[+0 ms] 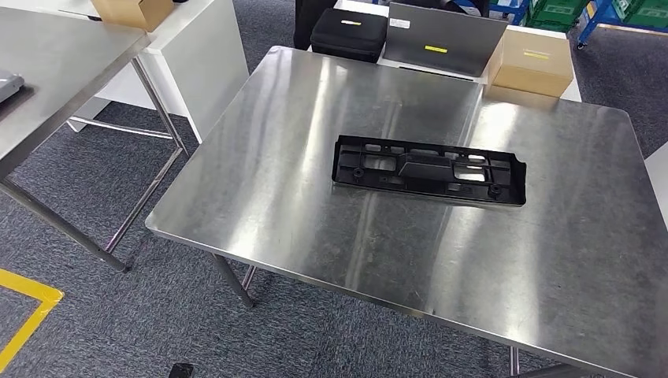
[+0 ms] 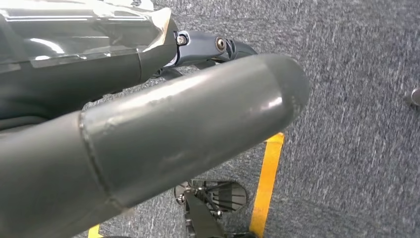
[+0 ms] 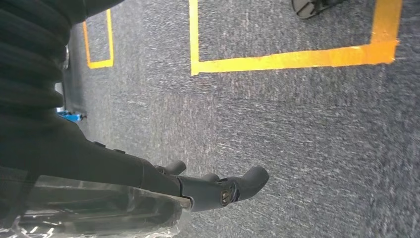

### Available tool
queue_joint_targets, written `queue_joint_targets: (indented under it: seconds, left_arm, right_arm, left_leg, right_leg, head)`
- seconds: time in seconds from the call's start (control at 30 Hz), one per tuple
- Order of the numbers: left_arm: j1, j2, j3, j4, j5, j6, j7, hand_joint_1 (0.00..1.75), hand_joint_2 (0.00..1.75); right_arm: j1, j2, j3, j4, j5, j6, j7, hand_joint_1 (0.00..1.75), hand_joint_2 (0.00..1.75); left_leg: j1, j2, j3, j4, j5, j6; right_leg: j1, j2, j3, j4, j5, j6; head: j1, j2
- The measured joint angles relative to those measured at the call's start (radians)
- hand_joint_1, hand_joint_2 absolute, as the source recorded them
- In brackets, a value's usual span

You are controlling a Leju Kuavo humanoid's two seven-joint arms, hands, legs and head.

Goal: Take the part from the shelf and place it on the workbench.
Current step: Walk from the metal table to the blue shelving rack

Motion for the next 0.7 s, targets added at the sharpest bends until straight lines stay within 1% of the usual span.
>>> queue_joint_targets:
  seconds: [0.17,0.33,0.7]
  left_arm:
    - [0.007,0.007,-0.018,0.0,-0.022,-0.04,-0.027,0.0,0.0]
    - [0.016,0.01,-0.032,0.0,-0.039,-0.03,-0.034,0.0,0.0]
    - [0.017,0.021,-0.04,0.0,-0.032,-0.014,-0.041,0.0,0.0]
  right_arm:
    - [-0.005,0.001,0.023,0.012,0.014,0.021,0.022,0.0,1.75]
    - [-0.004,0.002,0.045,0.019,0.039,0.041,0.054,0.0,1.75]
    - [-0.003,0.007,0.098,0.023,0.071,0.006,0.048,0.0,1.75]
  left_leg:
    - [0.0,0.0,0.0,0.0,0.0,0.0]
    - [-0.001,0.0,0.0,0.0,0.0,0.0]
    - [0.0,0.0,0.0,0.0,0.0,0.0]
  right_leg:
    - [0.0,0.0,0.0,0.0,0.0,0.0]
    - [-0.001,0.0,0.0,0.0,0.0,0.0]
    - [-0.001,0.0,0.0,0.0,0.0,0.0]
  head:
    - [0.0,0.0]
    - [0.0,0.0]
    - [0.0,0.0]
